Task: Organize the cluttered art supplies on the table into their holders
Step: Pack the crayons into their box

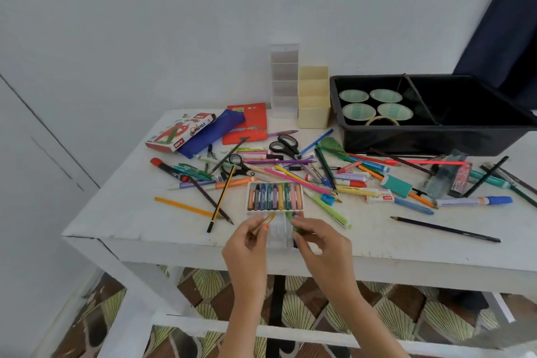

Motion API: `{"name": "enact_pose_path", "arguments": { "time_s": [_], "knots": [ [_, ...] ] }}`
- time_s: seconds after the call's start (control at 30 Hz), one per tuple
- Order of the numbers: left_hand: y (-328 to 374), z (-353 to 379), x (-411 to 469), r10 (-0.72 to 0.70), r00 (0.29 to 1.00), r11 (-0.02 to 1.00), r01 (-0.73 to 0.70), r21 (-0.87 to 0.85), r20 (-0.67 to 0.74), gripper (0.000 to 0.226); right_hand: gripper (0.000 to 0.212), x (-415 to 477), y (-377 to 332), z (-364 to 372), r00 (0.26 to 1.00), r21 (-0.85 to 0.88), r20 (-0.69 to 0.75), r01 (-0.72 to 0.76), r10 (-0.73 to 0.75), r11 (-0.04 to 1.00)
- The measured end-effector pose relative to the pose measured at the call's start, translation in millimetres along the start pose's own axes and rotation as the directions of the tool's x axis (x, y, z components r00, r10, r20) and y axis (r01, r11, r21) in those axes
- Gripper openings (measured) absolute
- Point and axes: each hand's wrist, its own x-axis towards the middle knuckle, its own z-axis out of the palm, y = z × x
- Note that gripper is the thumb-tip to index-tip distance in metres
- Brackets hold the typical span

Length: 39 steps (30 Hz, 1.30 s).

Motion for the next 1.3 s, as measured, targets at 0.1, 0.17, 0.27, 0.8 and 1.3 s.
{"name": "enact_pose_path", "arguments": {
  "time_s": [0.1, 0.17, 0.27, 0.8, 1.3],
  "knots": [
    [-1, 1, -5, 0.144, 0.987, 0.981, -0.152, 0.123, 0.076, 0.02, 0.027, -7, 10, 12, 0.988, -0.238, 0.068, 0.153, -0.14, 0.959],
    [-3, 3, -6, 0.178, 0.968, 0.959, -0.212, 0.19, 0.177, 0.021, 0.03, -10, 13, 18, 0.979, -0.346, 0.104, 0.2, -0.174, 0.917],
    [-4, 4, -6, 0.146, 0.924, 0.929, -0.251, 0.272, 0.354, 0.03, 0.036, -12, 17, 23, 0.962, -0.446, 0.14, 0.273, -0.235, 0.852],
    [-8, -1, 6, 0.016, 0.702, 0.761, -0.47, 0.446, 0.712, 0.066, 0.037, -25, 27, 31, 0.99, -0.424, 0.121, 0.116, -0.071, 0.898],
    [-10, 1, 20, 0.134, 0.791, 0.737, -0.482, 0.474, 0.596, 0.024, 0.033, -11, 24, 22, 0.999, -0.279, 0.021, -0.026, 0.033, 0.96]
  ]
}}
